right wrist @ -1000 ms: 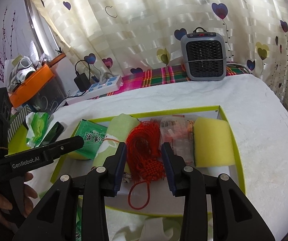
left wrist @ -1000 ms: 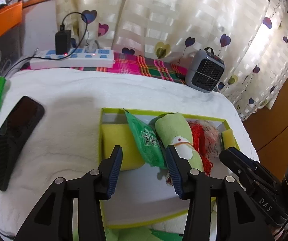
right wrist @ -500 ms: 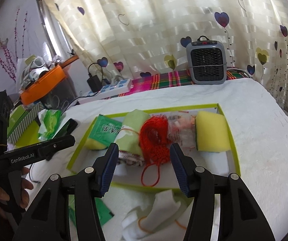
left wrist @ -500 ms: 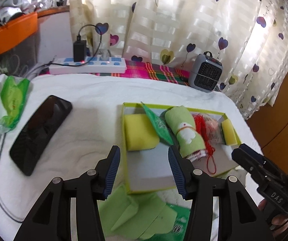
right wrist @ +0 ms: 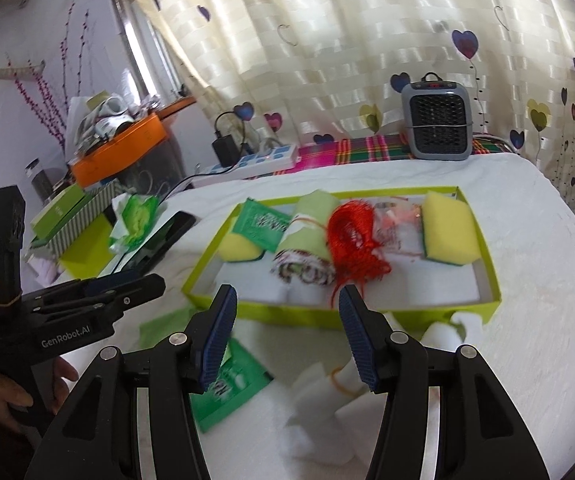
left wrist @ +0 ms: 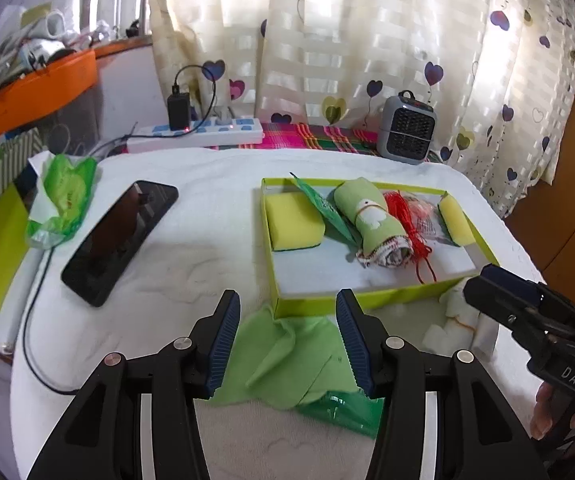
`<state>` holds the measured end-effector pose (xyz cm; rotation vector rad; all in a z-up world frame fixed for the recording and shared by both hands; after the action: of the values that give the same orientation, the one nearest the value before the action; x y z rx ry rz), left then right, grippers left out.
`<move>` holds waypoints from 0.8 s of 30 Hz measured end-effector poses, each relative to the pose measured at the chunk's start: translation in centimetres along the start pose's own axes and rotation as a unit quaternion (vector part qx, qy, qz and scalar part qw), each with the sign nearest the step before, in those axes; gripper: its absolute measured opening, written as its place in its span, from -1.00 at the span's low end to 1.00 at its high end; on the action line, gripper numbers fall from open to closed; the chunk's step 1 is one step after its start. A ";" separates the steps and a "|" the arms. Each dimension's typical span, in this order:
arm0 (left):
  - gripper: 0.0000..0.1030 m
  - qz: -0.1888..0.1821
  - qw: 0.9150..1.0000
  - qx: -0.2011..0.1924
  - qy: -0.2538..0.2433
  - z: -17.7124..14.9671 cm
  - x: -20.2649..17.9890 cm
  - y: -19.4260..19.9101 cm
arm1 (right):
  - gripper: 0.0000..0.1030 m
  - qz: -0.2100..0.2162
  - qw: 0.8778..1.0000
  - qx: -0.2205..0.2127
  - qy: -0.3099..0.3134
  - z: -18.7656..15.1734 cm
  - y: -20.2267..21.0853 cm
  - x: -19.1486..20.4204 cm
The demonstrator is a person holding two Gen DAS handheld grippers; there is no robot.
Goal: Organize soft objects
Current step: 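Withdraw both tools from the box toward the light-green cloth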
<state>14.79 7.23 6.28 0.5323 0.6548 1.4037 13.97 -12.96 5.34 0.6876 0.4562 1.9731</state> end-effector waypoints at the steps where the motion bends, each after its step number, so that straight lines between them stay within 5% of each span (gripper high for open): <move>1: -0.05 0.002 1.000 -0.002 -0.002 -0.2 0.0 0.2 | 0.05 0.000 1.000 0.001 0.003 -0.2 0.0 0.2; 24: -0.04 -0.009 0.999 0.012 0.045 -3.3 4.5 0.8 | 0.30 0.047 0.987 0.099 0.120 -5.0 -3.4 6.1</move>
<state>12.17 11.61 4.01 0.4832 0.7492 1.4107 10.73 -6.12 1.25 0.6045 0.7878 2.1297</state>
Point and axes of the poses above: each gripper's, at about its wrist camera, not at the fingertips, and y roughly against the way its jaws point, x to its left, z to its top, the point moved 2 cm from there along -y, roughly the way its jaws point, and after that the axes turned 1 degree about y, right-handed, at the moved point
